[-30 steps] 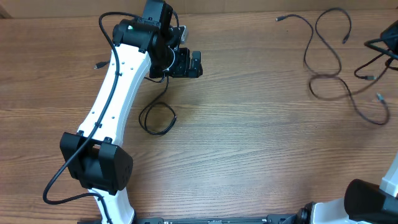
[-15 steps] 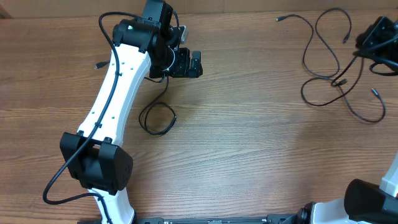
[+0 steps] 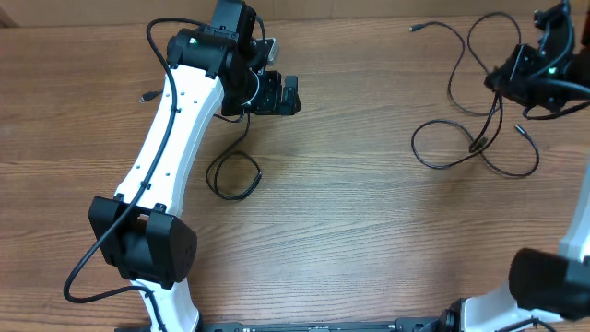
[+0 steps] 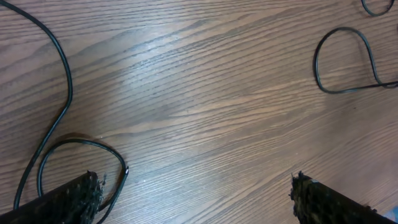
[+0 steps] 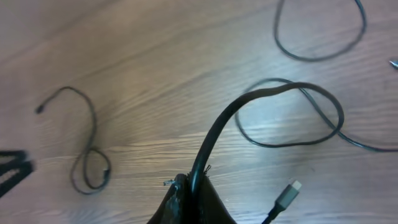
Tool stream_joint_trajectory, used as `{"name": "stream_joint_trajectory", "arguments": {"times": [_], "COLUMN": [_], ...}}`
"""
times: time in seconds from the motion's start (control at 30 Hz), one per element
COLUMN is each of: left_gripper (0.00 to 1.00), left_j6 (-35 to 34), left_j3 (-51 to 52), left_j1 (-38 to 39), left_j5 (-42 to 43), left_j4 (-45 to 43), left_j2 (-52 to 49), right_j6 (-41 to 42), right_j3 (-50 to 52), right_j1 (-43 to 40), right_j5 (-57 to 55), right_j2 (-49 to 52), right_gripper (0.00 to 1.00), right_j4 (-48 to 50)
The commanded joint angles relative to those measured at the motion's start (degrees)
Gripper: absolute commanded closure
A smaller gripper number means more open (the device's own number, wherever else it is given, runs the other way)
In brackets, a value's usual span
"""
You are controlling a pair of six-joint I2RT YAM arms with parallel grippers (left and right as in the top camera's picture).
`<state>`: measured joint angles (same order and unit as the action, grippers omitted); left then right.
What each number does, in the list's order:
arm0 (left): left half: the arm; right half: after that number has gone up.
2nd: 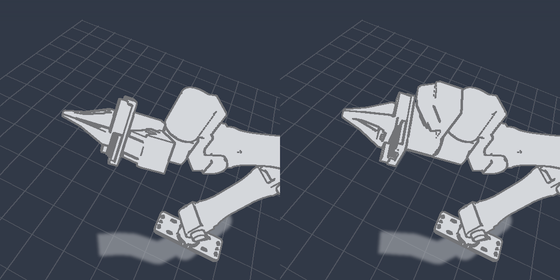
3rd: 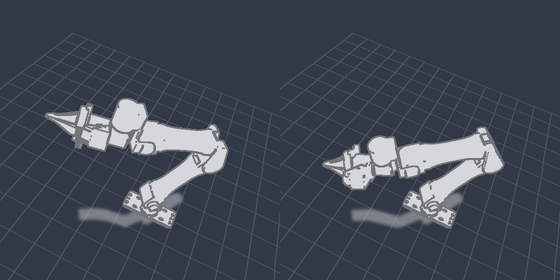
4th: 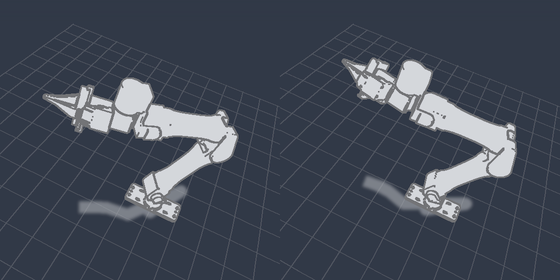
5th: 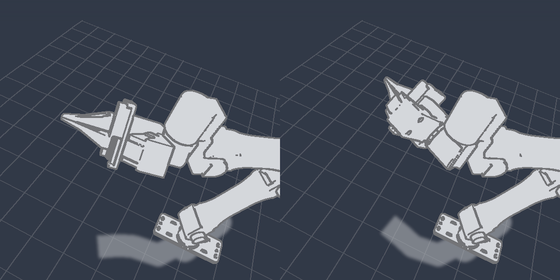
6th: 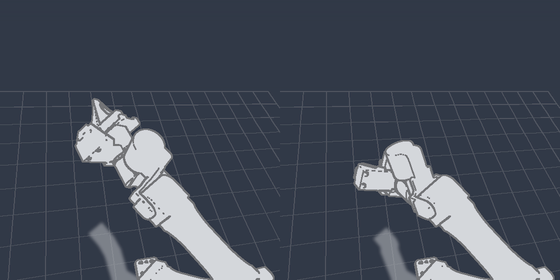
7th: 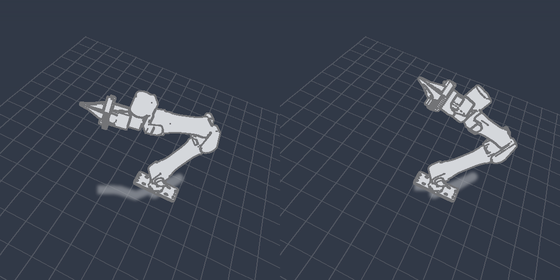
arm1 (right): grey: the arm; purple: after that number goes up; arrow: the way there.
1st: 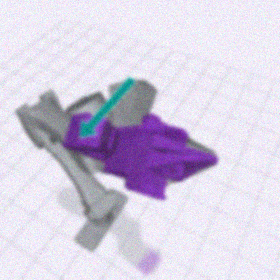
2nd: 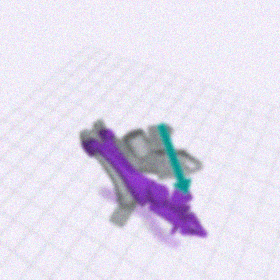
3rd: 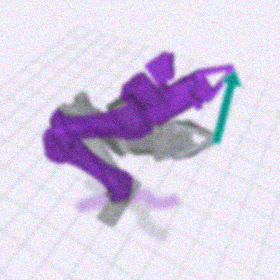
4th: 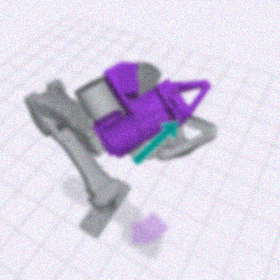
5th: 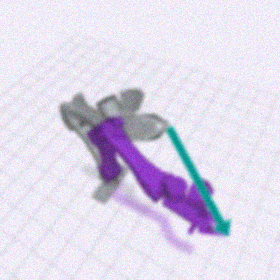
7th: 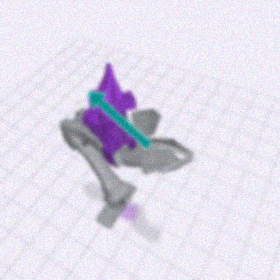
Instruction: Untangle cables
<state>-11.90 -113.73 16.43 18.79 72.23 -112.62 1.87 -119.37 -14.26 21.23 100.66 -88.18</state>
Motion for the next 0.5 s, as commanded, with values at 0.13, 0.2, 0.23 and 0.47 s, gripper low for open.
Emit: {"name": "stream_joint_trajectory", "arguments": {"times": [0.13, 0.2, 0.23, 0.47], "left_gripper": [0.00, 0.01, 0.00, 0.01], "left_j6": [-0.5, -0.6, -0.6, -0.6], "left_j3": [-1.4, -1.4, -1.4, -1.4], "left_j1": [0.1, 0.1, 0.1, 0.2], "left_j5": [-0.4, -0.4, -0.4, -0.4], "left_j4": [-0.1, -0.1, -0.1, -0.1], "left_j2": [0.4, 0.4, 0.4, 0.4], "right_j6": [9.2, 13.4, 16.1, 22.2], "right_j3": [-0.6, -0.6, -0.6, -0.6], "right_j1": [-0.3, -0.5, -0.9, -4.0], "right_j5": [-18.3, -26.1, -30.8, -39.4], "right_j2": [4.7, 5.2, 5.3, 5.8], "right_gripper": [0.96, 0.96, 0.96, 0.96], "right_j4": [-0.1, 0.1, 0.2, 1.9]}}
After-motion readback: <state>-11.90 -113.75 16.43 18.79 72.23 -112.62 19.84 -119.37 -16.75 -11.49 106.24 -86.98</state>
